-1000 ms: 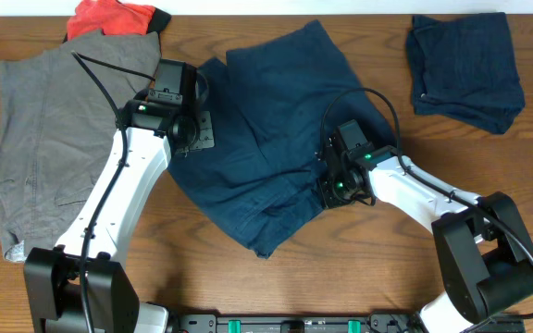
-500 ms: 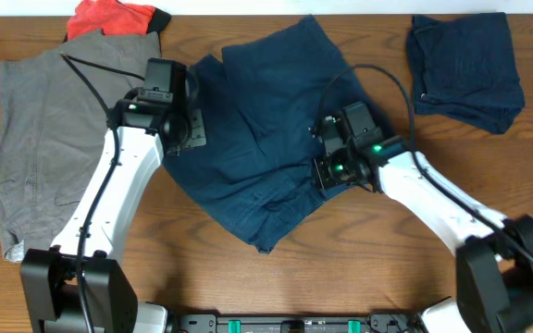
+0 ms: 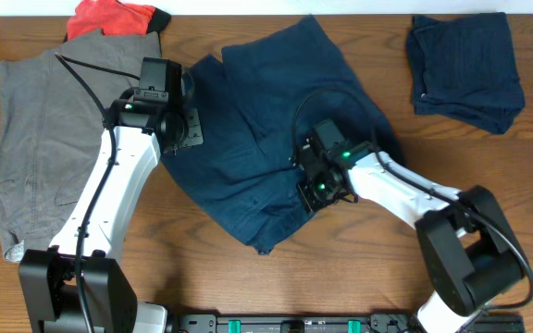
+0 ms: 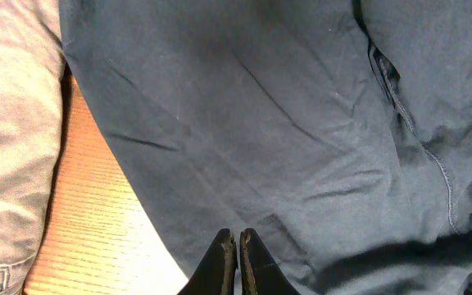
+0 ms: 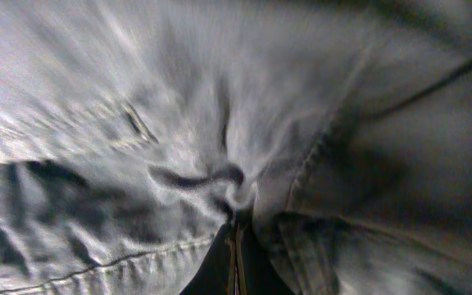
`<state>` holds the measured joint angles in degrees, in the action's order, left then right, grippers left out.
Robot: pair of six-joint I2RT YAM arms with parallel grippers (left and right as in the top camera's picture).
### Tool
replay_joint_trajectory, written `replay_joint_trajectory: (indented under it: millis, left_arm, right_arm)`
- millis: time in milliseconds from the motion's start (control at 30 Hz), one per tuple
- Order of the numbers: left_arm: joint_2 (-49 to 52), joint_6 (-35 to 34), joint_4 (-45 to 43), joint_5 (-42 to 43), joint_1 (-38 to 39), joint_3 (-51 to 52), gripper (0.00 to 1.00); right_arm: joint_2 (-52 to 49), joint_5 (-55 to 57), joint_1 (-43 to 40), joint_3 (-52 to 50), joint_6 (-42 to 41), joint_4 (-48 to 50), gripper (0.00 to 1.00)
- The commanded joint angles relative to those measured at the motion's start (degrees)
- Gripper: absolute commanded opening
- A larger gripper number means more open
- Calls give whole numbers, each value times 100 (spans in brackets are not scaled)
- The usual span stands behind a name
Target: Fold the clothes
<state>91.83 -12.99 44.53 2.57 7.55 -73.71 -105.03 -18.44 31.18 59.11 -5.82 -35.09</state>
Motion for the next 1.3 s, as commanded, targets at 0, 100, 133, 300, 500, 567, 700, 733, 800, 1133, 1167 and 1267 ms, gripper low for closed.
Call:
replay_joint_trajectory:
  millis: [0,100,133,300,500,567,700,733,800,1133,1167,1267]
  left_arm:
    - [46,195,-2,-70,-26,-48,7]
    - [61,205,0,-70,-26,-39,7]
    - [66,205,0,-70,-26,-39,7]
    - [101,205,-2,-70,-26,-33,7]
    - [271,251,-2,-68,-26,-31,7]
    - [339,251,-2,-68,-26,-26,7]
    - [461,251,-4,-68,-26,-26,7]
    - [487,254,-4,-68,-26,-26,7]
    - [531,254,-7,-68,-26,-26,7]
    - [623,385,-42,-68,-26,-26,7]
    - [623,385,-48,-68,-26,-26,7]
    - [623,382,-92,-66,-26,-24,7]
  right_arm:
    - [-44,219,31,-42,118,-87,1]
    - [-24,391,-72,-31,111,-114,1]
    - [-13,411,-107,-9,98,-116,1]
    - [236,413,-424,348,103,-295,4]
    - [374,780,-739,678,275,-291,29]
    - [317,820,-804,675,295,-229,35]
    - [138,929,-890,675,291,-94,42]
    - [81,992,-901,675,291,-59,43]
    - [-28,1108,-916,675,289,2,45]
    - [-507,1353,-1432,675,267,483,45]
    - [-581,1377,-1506,675,267,588,45]
    - [-802,1394,-1731,675,254,1064,45]
